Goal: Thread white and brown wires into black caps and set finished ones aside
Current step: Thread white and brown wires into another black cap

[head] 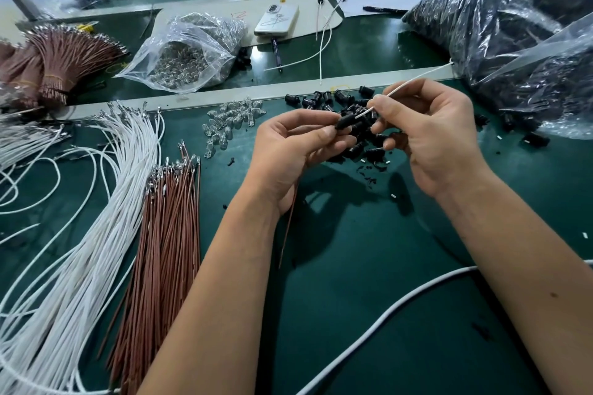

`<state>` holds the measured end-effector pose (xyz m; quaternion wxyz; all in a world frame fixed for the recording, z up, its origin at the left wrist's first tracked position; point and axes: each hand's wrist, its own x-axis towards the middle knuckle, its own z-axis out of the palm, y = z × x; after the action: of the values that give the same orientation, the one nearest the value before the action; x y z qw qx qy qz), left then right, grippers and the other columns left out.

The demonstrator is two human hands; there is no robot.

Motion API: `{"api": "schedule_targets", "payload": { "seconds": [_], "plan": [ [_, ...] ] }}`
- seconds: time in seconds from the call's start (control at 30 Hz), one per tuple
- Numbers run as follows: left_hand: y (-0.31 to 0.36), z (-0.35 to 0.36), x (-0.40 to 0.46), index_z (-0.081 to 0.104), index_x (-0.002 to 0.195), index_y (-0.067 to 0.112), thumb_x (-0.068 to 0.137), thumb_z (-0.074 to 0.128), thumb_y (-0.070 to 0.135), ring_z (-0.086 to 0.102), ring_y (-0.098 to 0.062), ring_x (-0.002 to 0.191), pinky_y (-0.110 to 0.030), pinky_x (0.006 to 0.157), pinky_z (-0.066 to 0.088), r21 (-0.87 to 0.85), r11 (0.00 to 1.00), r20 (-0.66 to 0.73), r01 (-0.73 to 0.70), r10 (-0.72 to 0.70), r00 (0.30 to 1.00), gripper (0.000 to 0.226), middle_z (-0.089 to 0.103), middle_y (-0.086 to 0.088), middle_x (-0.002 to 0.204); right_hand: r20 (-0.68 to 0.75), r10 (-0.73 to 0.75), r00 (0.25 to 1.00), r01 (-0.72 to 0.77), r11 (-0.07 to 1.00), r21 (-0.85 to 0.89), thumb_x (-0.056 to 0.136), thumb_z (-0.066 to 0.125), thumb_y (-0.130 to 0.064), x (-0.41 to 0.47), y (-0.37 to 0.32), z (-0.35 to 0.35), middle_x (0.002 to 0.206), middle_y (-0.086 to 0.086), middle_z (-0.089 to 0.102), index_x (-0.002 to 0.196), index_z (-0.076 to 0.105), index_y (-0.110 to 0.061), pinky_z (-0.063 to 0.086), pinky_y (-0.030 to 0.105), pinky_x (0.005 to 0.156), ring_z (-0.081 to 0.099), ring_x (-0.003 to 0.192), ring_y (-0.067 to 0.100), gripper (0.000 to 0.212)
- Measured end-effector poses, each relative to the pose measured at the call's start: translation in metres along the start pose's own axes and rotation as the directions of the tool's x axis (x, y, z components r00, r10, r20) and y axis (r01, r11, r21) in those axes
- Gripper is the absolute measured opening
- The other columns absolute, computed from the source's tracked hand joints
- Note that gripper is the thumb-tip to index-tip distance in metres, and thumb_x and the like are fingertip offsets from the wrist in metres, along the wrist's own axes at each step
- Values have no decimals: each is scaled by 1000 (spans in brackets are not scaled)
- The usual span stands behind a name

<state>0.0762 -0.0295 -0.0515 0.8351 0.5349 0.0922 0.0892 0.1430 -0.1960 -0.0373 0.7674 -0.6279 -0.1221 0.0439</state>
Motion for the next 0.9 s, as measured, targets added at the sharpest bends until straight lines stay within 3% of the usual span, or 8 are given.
{"api": "schedule_targets", "payload": {
  "seconds": [0.23, 0.53, 0.73, 0.9],
  "plan": [
    [1, 2, -1, 70, 98, -8, 87, 68, -6, 75, -31, 81, -24, 73, 60, -24, 1000, 12, 17, -17, 1000, 11, 74, -24, 94, 2, -25, 1000, 25, 999, -45, 87, 80, -3, 0, -1, -1, 69, 2, 70, 85, 67, -10, 46, 24, 44, 63, 58, 17, 15],
    [-4, 5, -2, 71, 91, -4, 82, 73, -8, 75, -25, 78, -22, 73, 58, -47, 998, -55, -43, 40, 998, 11, 74, -17, 82, 33, 66, 997, -66, 998, -9, 88, 78, -4, 0, 1, 0, 73, 4, 71, 81, 68, -13, 39, 21, 43, 58, 55, 13, 15],
    [-3, 11, -4, 69, 89, -3, 82, 71, -10, 75, -23, 76, -22, 72, 58, -53, 998, -31, -43, 41, 999, 11, 74, -14, 79, 86, 174, 981, -184, 973, 137, 73, 80, -16, 2, -1, 0, 75, 4, 73, 83, 68, -11, 38, 18, 43, 56, 56, 11, 17],
    [-5, 13, -6, 69, 86, 0, 82, 71, -11, 75, -23, 74, -24, 72, 59, 26, 999, -31, -39, 39, 999, 11, 74, -15, 80, 90, 193, 977, -195, 981, 18, 76, 81, -12, 0, 2, 2, 67, -1, 67, 78, 69, -9, 38, 18, 43, 55, 59, 10, 13]
  ]
}}
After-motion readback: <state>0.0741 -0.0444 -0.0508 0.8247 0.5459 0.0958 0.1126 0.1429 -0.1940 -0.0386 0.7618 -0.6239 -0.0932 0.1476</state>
